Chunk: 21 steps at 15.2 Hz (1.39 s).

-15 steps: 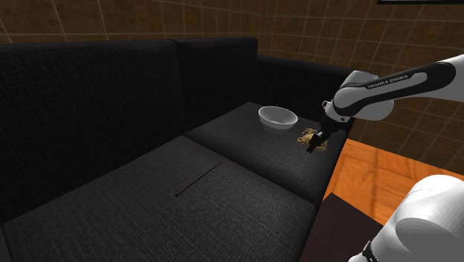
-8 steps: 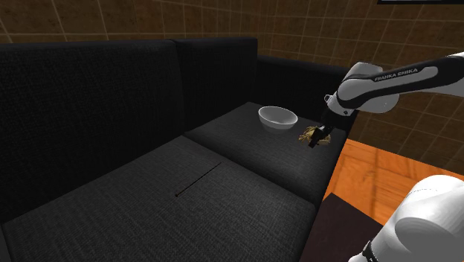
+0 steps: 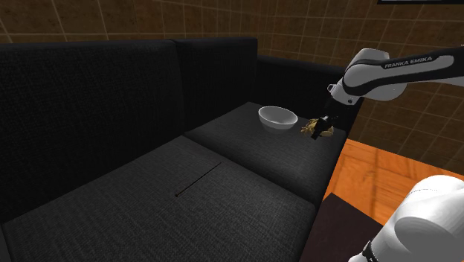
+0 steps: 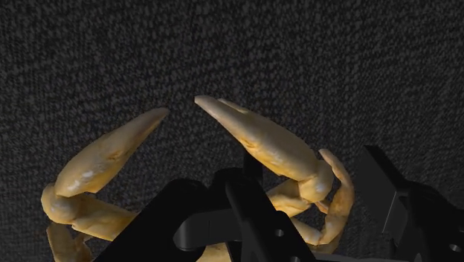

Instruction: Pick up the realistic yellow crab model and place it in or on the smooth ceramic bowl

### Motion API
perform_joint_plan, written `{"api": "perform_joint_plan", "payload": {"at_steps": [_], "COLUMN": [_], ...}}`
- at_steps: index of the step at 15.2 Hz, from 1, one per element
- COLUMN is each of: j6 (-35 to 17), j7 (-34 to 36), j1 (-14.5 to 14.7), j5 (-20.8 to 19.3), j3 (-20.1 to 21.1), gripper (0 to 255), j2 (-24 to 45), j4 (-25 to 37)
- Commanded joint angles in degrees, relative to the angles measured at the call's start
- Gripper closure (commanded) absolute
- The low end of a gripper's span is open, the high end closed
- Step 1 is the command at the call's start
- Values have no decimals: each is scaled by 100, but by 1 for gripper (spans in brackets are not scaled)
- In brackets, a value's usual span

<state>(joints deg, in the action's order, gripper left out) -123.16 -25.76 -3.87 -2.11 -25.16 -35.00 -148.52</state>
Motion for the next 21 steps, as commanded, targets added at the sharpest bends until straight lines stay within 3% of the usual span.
{"api": "perform_joint_plan", "payload": {"at_steps": [1, 18, 21], "j6": [163, 1495, 1376], "j7": [35, 264, 343], "j1": [1, 41, 204], "j5": [3, 68, 204], "j3": [37, 285, 318], "gripper": [255, 255, 255], "j2": [-41, -222, 181], "j4": [124, 1293, 1581]}}
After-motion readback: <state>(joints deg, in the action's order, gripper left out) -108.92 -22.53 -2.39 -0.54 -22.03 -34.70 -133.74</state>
